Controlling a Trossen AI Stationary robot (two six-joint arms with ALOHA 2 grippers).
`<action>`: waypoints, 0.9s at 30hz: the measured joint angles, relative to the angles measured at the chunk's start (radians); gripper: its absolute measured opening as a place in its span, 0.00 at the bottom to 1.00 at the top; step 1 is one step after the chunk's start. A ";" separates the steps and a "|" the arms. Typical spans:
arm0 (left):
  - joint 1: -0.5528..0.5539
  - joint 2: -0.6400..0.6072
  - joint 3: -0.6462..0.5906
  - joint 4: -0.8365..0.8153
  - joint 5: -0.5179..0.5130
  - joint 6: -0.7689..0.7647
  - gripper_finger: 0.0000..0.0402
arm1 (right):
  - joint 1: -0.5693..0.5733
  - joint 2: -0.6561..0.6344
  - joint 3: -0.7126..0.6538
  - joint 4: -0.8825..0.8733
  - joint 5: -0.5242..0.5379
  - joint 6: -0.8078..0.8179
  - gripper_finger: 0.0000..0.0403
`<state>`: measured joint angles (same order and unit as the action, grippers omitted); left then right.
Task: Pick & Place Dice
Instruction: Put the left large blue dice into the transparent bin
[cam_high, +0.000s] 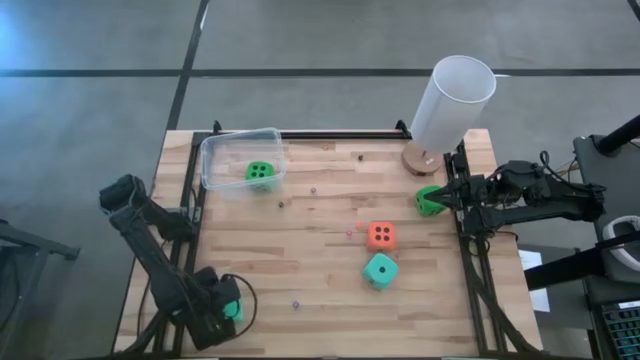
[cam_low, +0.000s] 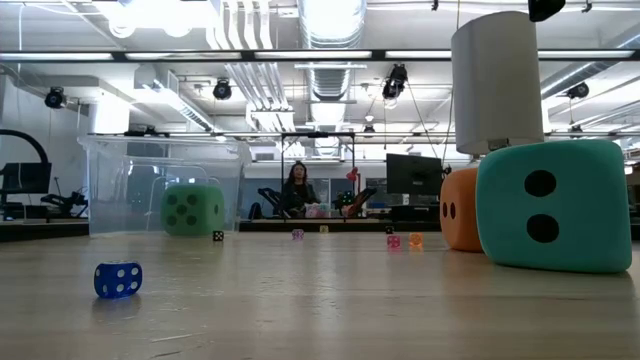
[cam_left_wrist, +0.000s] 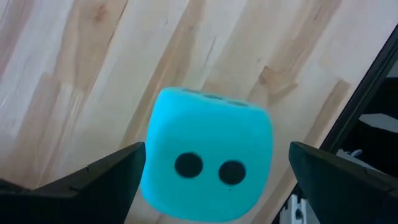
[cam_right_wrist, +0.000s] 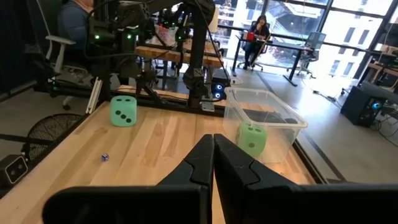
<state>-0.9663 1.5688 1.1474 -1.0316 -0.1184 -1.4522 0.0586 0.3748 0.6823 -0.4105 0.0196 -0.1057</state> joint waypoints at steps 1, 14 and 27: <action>0.009 0.000 0.002 0.006 0.007 0.017 1.00 | 0.000 0.000 0.000 0.000 0.000 0.000 0.02; 0.065 -0.001 -0.030 0.017 0.133 0.140 1.00 | 0.000 0.000 0.000 0.000 0.000 0.000 0.02; 0.065 -0.001 -0.042 0.040 0.149 0.224 1.00 | 0.000 0.000 0.000 0.000 0.000 0.000 0.02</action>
<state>-0.9015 1.5681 1.1049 -0.9916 0.0307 -1.2279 0.0586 0.3748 0.6823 -0.4107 0.0196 -0.1059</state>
